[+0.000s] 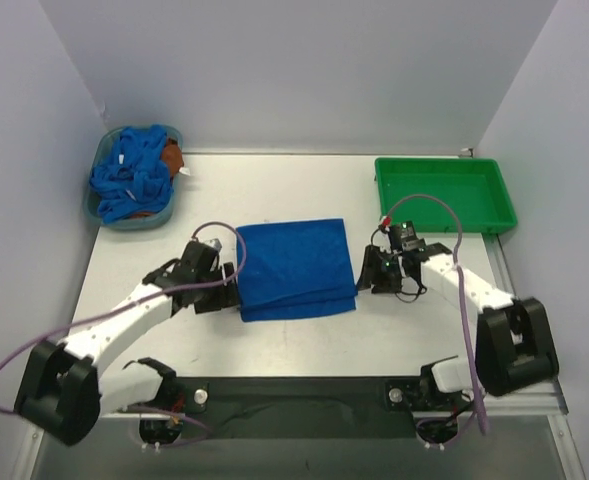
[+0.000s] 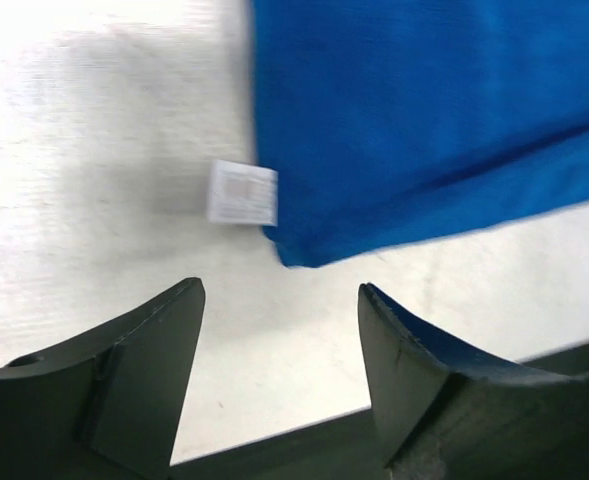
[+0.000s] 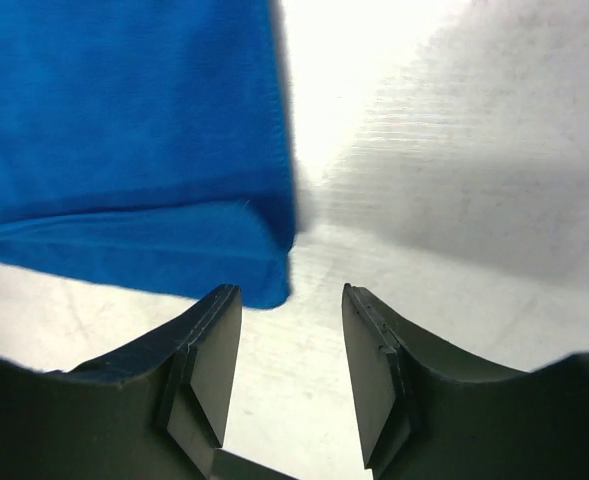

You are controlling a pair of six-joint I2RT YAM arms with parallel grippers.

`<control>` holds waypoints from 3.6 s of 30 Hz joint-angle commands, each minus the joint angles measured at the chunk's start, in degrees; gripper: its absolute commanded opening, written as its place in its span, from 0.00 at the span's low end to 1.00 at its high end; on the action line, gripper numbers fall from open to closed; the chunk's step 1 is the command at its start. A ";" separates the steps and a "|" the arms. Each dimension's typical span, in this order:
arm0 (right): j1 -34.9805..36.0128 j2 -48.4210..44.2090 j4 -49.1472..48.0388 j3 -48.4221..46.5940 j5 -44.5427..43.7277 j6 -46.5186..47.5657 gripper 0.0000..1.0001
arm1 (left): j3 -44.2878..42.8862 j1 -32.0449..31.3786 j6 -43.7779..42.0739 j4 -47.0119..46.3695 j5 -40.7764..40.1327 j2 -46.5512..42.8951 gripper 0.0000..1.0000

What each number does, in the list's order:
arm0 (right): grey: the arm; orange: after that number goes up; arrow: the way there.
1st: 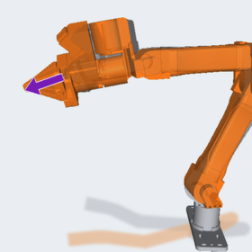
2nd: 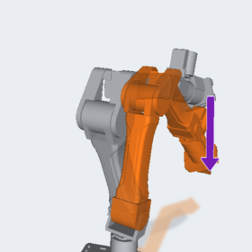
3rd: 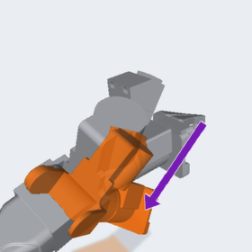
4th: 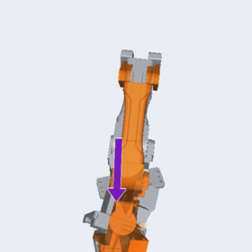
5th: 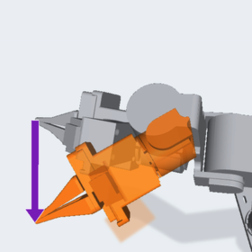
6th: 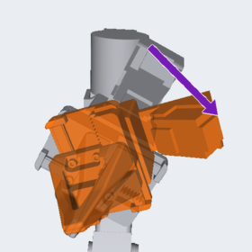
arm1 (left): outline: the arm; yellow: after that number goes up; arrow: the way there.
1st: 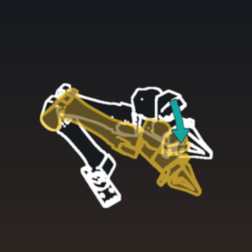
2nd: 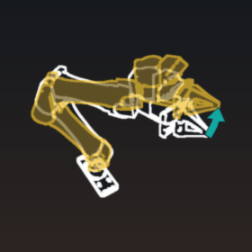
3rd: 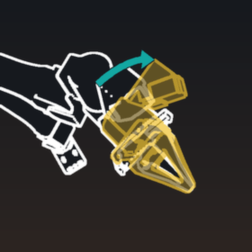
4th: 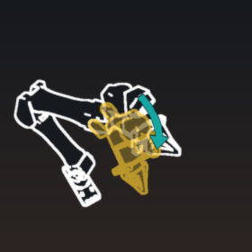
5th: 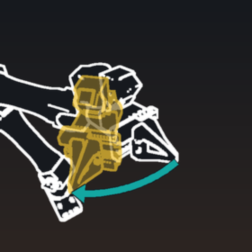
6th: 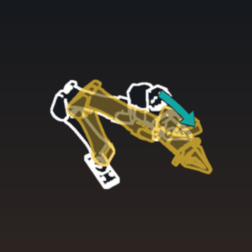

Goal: Fold and stack the towels
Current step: Fold the towel

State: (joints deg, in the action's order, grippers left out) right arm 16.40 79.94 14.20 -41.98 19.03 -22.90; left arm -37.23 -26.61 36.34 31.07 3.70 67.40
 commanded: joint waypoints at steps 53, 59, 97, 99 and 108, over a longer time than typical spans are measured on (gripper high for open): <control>10.14 18.74 -35.18 -23.93 -0.66 -14.79 0.82 | -18.74 4.55 9.19 -40.55 6.39 26.16 0.61; 10.67 30.70 -48.64 -25.00 1.46 -18.41 0.87 | -21.74 6.48 9.90 -48.03 6.85 37.96 0.52; 9.08 20.96 -29.77 -23.06 -11.20 -4.18 0.85 | -9.53 15.62 7.96 -52.78 5.44 28.22 0.62; 10.39 19.56 -24.32 -22.89 -11.12 -3.56 0.82 | -9.35 15.62 7.87 -51.99 5.08 29.10 0.56; 16.99 16.03 -16.75 -14.11 -10.59 -3.29 0.73 | -8.47 16.50 6.91 -50.58 0.96 32.89 0.43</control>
State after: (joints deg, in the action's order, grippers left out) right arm 31.88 97.71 -8.23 -59.02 9.32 -26.72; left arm -45.25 -10.90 45.10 -19.64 7.14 99.83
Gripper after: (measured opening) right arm 0.738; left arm 0.435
